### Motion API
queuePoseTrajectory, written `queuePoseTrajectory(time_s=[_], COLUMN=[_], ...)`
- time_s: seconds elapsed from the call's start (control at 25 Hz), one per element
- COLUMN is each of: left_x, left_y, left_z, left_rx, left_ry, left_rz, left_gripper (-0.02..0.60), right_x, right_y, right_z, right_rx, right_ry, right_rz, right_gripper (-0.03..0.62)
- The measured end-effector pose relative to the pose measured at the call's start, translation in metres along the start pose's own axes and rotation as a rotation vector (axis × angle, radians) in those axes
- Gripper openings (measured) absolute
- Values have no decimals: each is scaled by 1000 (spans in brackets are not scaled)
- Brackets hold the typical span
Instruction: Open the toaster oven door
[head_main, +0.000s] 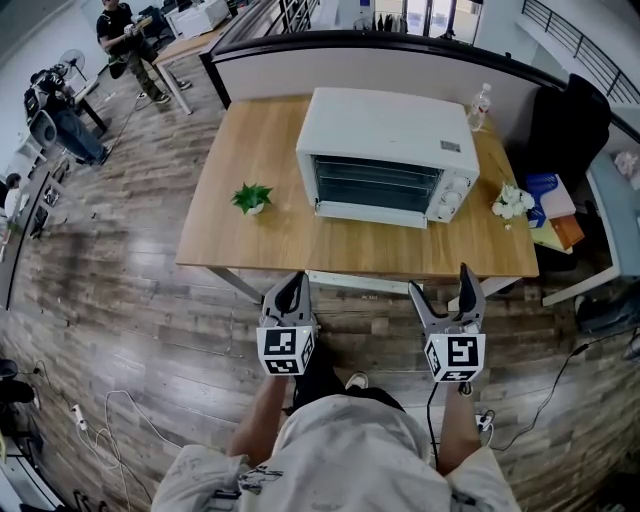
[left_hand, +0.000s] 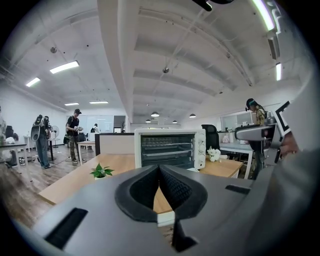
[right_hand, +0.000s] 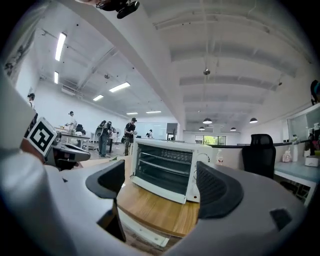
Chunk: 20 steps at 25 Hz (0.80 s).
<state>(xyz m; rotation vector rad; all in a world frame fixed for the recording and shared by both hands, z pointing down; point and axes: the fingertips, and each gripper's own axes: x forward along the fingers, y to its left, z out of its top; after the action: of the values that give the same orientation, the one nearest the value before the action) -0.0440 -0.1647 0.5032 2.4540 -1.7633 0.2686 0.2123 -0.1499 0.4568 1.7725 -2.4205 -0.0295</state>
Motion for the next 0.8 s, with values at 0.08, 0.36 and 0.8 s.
queuePoseTrajectory(time_s=[0.08,0.36,0.8], left_x=[-2,-4,-7], left_y=[2,5,6], left_z=[4,9,17], left_rx=[3,8,9], left_ry=[-14,-29,-47], left_rz=[6,15,13], left_gripper=[14,14,14], right_x=[-1,1,-1], right_y=[-9,-20,-21], right_z=[10,23,29], right_rx=[-7,-18,3], right_ry=[-23,-55,-79], right_rz=[-33,-72,-73], right_gripper=[462,462,366])
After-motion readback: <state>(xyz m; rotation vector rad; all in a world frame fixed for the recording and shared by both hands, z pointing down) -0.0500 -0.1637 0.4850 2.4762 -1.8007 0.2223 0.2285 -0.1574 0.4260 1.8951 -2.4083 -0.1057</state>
